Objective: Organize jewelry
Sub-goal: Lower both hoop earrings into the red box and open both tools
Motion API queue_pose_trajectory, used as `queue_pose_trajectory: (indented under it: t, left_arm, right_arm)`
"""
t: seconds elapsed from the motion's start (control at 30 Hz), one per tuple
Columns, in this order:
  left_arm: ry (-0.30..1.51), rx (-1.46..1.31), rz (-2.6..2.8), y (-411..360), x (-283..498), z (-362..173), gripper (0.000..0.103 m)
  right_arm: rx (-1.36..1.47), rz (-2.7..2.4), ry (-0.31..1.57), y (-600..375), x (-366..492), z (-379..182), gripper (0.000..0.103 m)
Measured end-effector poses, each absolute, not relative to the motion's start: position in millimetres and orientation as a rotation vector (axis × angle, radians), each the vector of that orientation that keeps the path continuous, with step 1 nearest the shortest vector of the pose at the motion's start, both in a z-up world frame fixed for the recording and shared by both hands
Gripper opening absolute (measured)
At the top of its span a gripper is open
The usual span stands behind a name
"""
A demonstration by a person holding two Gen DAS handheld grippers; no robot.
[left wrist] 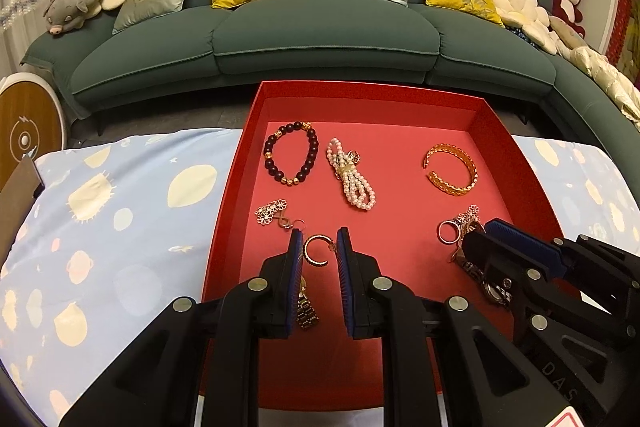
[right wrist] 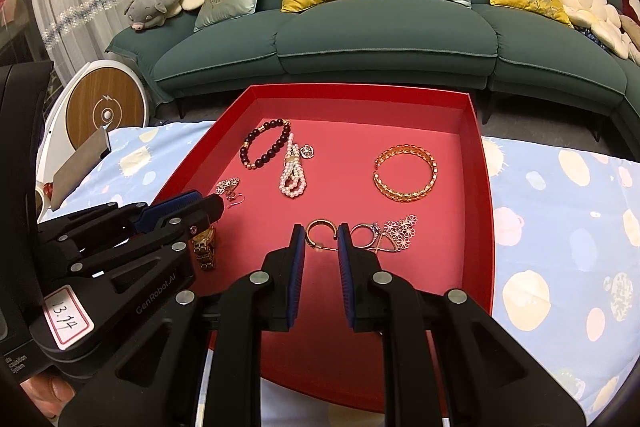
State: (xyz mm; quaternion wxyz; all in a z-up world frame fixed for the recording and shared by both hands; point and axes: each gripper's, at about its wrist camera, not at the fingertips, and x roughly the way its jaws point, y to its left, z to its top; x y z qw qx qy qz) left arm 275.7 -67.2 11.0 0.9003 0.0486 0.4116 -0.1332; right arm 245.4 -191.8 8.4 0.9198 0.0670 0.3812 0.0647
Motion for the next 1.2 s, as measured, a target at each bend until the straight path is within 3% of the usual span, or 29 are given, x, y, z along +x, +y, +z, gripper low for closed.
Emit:
queue_pose_trajectory:
  t: [1.2]
  left_arm:
    - [0.862, 0.094, -0.279, -66.1, 277.8, 5.1, 0.015]
  right_arm:
    - [0.147, 0.138, 0.786, -192.0, 250.3, 0.4, 0.016]
